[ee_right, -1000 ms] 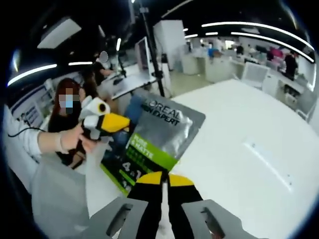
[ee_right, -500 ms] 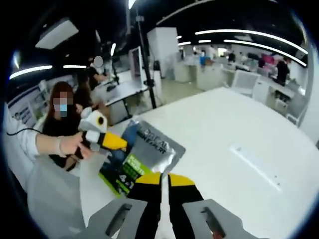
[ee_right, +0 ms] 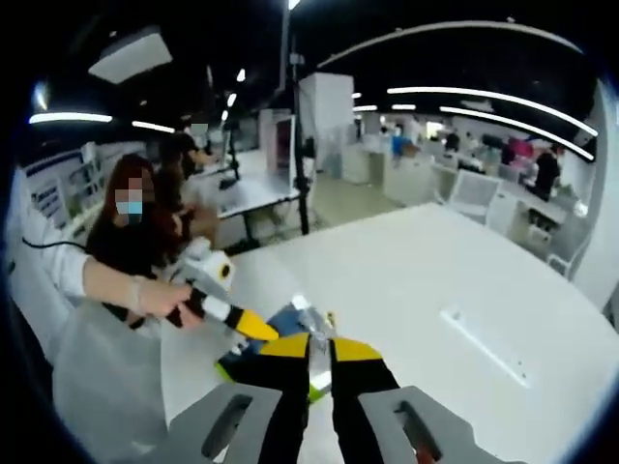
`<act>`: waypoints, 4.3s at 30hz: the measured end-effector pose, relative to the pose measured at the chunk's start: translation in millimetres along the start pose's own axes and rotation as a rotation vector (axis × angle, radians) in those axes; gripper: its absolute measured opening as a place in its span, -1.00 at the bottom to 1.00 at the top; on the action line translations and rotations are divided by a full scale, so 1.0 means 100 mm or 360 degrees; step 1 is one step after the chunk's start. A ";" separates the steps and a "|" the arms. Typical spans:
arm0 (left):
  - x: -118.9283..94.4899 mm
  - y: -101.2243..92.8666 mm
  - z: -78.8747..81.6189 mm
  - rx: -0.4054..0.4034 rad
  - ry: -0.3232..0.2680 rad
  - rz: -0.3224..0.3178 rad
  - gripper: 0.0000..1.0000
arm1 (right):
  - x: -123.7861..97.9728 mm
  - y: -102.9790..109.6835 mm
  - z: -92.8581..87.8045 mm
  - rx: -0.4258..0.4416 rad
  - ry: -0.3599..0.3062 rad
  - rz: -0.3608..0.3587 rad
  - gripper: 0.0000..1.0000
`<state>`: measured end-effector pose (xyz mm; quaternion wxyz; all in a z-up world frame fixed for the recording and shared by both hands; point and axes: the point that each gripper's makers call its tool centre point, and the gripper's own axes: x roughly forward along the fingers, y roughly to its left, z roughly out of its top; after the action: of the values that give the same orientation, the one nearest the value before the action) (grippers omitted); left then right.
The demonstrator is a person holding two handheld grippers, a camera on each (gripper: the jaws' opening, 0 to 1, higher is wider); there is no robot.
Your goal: Arrange the skincare products in the storage area until every visible bottle or jar stands upright without overlapping.
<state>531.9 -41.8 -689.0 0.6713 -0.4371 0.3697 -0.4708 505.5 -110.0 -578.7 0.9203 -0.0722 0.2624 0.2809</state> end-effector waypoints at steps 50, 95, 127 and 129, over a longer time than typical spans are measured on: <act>0.02 0.48 -0.41 -0.0035 0.0159 0.0225 -1.00 | 0.32 1.10 -1.20 0.0278 0.0110 -0.0162 -0.84; 0.15 0.82 -0.44 0.0789 0.0352 0.0339 -1.00 | 0.86 0.66 -1.96 0.0439 0.0274 -0.0667 -0.73; 0.10 0.68 -0.34 0.1262 0.0365 0.0371 -0.61 | 0.82 0.66 -2.00 0.0306 0.0339 -0.0651 -0.82; 0.11 0.67 -0.33 0.1276 0.0361 0.0373 -0.58 | 0.82 0.66 -2.00 0.0307 0.0342 -0.0647 -0.82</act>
<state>525.9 -48.0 -764.3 0.7921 -0.0422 0.2761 -0.5427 438.0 -71.4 -791.6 0.9274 -0.0648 0.3644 0.0543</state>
